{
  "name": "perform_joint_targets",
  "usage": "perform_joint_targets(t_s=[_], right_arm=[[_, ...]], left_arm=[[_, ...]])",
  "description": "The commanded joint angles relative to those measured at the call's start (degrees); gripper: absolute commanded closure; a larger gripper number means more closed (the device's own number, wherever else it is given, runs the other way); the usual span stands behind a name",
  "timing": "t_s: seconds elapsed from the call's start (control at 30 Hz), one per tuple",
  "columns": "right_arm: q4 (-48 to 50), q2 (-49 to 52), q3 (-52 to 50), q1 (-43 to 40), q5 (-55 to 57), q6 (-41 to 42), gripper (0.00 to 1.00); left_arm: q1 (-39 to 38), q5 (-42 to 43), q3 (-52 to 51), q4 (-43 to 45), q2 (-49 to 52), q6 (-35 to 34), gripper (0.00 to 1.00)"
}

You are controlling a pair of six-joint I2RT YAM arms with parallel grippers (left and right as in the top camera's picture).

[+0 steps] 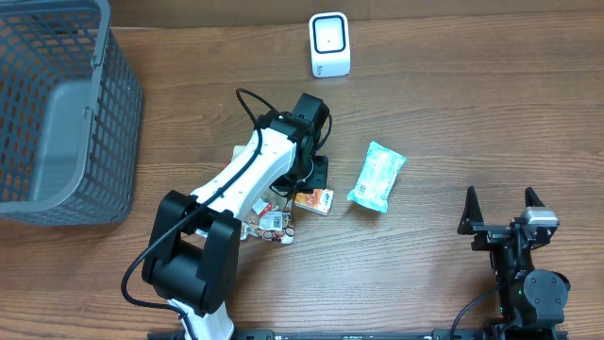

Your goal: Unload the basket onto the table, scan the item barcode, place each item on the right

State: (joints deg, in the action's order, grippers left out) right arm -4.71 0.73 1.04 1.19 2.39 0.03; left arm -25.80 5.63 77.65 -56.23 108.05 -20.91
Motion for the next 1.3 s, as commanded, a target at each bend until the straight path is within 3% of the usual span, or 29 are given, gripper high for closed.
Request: perform_joint_targets(t_s=[0.0,0.27,0.47,0.7,1.27], right_arm=[[0.2,-0.6,-0.6,-0.2,0.5,0.2,0.0],[0.2,-0.6,-0.6,-0.2,0.5,0.2,0.0],[0.2,-0.6,-0.6,-0.2,0.5,0.2,0.0],[0.2,-0.6,-0.6,-0.2,0.5,0.2,0.0],[0.2,-0.6,-0.6,-0.2,0.5,0.2,0.0]], left_arm=[[-0.2,1.4,1.5,-0.1,0.6,-1.9,0.95],[-0.9,1.3,1.1,-2.1,0.6,-3.3,0.85],[-1.5,1.2,0.1,-5.5,0.6,-4.0,0.96],[-1.8,1.2,-2.5,-7.1,0.7,-4.3,0.96],[-1.9,-6.3,-7.2,10.3,1.4,-5.5,0.92]])
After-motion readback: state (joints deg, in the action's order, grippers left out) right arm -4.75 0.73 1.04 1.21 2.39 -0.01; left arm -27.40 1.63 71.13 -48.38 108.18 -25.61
